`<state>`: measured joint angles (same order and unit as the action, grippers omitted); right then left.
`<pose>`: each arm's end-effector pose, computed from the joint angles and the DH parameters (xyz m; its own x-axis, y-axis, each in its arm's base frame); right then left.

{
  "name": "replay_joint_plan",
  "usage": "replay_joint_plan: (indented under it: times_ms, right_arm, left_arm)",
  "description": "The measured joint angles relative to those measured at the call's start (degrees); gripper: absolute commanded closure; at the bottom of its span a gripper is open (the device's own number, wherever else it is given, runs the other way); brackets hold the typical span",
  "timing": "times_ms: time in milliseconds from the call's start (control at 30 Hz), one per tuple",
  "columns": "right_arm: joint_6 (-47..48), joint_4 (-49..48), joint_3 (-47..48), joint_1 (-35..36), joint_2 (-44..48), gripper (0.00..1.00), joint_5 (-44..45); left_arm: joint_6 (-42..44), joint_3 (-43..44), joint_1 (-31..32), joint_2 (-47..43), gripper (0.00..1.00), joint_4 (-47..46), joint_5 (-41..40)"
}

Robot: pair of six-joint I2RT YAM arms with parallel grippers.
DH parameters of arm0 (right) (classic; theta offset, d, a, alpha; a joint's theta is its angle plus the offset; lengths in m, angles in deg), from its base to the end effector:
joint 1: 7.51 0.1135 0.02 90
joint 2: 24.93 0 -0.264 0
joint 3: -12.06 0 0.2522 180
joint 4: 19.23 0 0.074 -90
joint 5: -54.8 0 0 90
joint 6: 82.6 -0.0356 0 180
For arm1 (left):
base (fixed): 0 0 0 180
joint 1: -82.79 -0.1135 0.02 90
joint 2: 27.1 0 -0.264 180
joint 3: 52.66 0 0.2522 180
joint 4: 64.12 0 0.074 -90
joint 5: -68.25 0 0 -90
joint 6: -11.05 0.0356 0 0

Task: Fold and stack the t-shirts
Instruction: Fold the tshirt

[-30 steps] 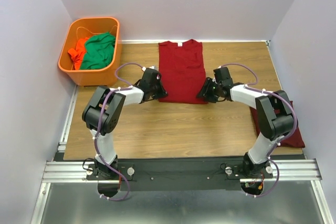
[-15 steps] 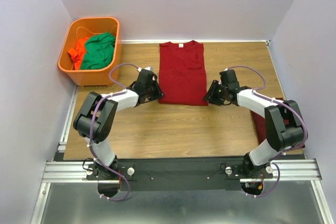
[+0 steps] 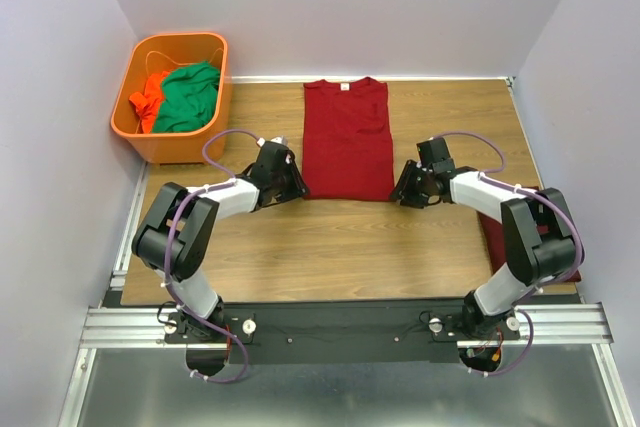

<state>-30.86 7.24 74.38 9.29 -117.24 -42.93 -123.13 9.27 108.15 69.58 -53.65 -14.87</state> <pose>0.2949 0.0940 0.1601 -0.8479 0.3850 -0.3644 0.2133 0.8772 0.4302 0.3008 -0.1473 0.1543 -0.8095 -0.3820 -0.4459 -0.0874 0.8293 -0.5519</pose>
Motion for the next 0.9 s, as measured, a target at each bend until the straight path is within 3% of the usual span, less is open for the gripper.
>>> replay_joint_plan:
  times_ms: [333, 367, 433, 500, 600, 700, 900]
  right_arm:
    - [-0.26, -0.04, 0.02, 0.00, -1.07, 0.54, 0.46]
    - [-0.26, -0.15, 0.02, 0.00, -1.14, 0.55, 0.48]
    - [-0.26, -0.63, 0.02, 0.00, -1.31, 0.62, 0.46]
    - [-0.63, -1.22, 0.04, 0.00, -1.73, 0.72, 0.57]
    - [-1.07, -2.12, 0.07, 0.00, -2.45, 0.86, 0.52]
    - [-1.36, -2.91, 0.09, -0.02, -3.06, 0.97, 0.50]
    - [-1.55, -4.11, -1.55, -0.02, -1.99, 0.99, 0.31]
  left_arm:
    - [-1.46, -1.20, -0.13, 1.29, 0.64, -3.67, 0.04]
    - [-1.55, -1.40, -0.13, 1.29, 0.67, -4.17, 0.04]
    - [-1.70, -1.49, -0.13, 1.40, 0.72, -4.48, 0.04]
    - [-2.10, -1.49, -0.15, 1.84, 0.89, -5.11, 0.13]
    - [-2.34, -1.66, -0.17, 2.23, 1.00, -5.86, 0.50]
    - [-2.38, -2.01, -0.17, 2.25, 1.00, -6.67, 0.74]
    - [-2.47, -3.74, -0.17, 1.75, 1.00, -8.83, 1.05]
